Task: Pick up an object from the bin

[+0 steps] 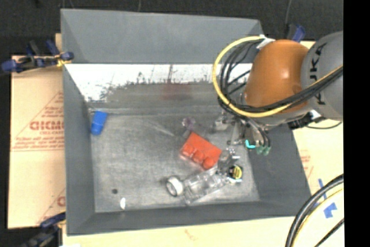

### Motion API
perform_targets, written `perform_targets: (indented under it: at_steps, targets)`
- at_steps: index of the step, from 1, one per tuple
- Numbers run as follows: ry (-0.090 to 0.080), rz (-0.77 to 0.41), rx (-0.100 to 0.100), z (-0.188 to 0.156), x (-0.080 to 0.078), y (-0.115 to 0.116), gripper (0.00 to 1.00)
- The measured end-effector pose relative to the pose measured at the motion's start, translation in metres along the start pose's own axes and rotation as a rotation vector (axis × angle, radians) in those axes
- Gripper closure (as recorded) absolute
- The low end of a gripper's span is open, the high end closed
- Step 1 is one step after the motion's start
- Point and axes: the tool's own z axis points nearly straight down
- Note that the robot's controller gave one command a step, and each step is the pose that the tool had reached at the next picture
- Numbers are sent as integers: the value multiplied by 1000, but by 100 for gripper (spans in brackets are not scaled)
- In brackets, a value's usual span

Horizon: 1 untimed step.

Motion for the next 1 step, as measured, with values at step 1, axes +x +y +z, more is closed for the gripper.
perform_targets:
  at_steps: [1]
  targets:
    - [-14, 257, 0, 59, -12, -2, 0]
